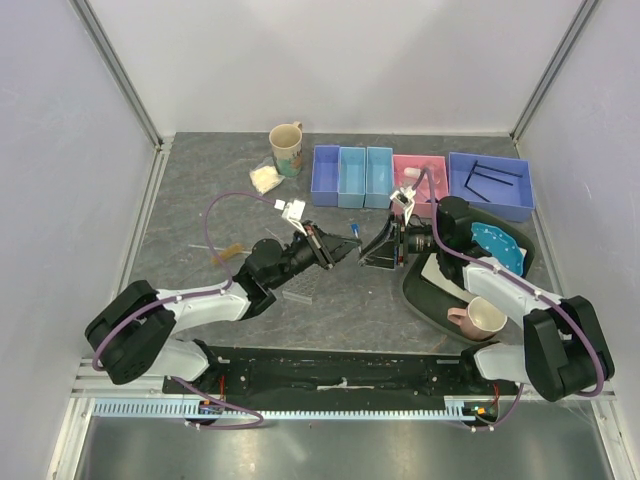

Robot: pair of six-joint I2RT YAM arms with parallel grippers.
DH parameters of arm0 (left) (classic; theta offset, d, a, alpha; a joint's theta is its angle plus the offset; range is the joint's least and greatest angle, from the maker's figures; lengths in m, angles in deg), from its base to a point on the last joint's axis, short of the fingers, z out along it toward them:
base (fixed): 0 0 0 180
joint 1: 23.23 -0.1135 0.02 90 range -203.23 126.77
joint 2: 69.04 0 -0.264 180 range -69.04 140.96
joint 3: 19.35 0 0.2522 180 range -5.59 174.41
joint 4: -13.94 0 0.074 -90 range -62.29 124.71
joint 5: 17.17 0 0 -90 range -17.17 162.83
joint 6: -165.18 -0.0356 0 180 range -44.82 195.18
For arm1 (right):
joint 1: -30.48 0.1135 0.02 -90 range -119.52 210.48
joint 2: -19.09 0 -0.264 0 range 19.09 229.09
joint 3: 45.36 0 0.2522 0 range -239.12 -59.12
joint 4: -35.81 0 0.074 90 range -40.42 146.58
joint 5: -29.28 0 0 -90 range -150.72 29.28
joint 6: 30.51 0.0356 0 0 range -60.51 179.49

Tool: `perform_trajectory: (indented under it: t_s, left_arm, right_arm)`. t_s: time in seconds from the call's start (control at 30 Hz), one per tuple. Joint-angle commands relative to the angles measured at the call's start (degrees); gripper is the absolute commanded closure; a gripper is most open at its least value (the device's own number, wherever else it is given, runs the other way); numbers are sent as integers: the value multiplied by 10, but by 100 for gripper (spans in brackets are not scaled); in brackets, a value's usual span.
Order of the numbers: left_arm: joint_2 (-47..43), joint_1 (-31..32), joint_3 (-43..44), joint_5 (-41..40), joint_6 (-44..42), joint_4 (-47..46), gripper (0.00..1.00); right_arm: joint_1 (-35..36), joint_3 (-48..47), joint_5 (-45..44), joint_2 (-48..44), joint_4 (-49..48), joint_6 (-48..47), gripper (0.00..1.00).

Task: Organize the chemistry lab equipment

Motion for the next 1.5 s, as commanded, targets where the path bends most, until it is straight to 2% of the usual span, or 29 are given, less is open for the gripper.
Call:
perform_trajectory:
  t_s: [0.0, 0.23, 0.37, 0.43, 0.47, 0.53, 0.57, 0.67, 0.8, 0.83, 0.97, 1.2, 1.37, 1.47]
  left_arm:
    - [9, 8, 22, -23, 12, -37, 98]
    - [17, 12, 29, -17, 15, -35, 98]
    - [17, 12, 29, -17, 15, -31, 93]
    - [11, 12, 30, -23, 20, -18, 84]
    - [7, 12, 31, -27, 25, 3, 73]
    - [-4, 11, 30, -30, 26, 18, 59]
    - [-9, 11, 31, -32, 26, 30, 45]
    - [-38, 8, 34, -35, 17, 83, 28]
    - [-88, -2, 58, -45, -14, 229, 11]
    - [-109, -4, 64, -48, -19, 256, 4]
    - [-145, -28, 90, -59, -51, 384, 0]
    - [-136, -80, 132, 109, -101, 455, 2]
    - [-71, -80, 199, 171, -110, 523, 13]
    - [-26, -78, 231, 215, -105, 528, 21]
  right_arm:
    - [-1, -3, 3, 5, -26, 3, 60]
    - [0, -5, 11, 11, -23, -2, 81]
    - [-1, -13, 13, 12, 8, -33, 87]
    - [-1, -19, 13, 11, 44, -67, 88]
    - [-1, -24, 13, 11, 53, -76, 88]
    - [-1, -28, 14, 11, 75, -89, 88]
    - [-1, -30, 13, 10, 83, -105, 88]
    - [-1, -39, 7, 7, 128, -154, 89]
    - [0, -60, -11, 10, 215, -250, 89]
    - [1, -65, -17, 10, 245, -275, 89]
    - [2, -82, -28, 10, 312, -345, 89]
    - [9, -88, -25, 12, 346, -394, 89]
    - [15, -93, -31, 18, 371, -425, 89]
    - [16, -95, -33, 22, 380, -435, 89]
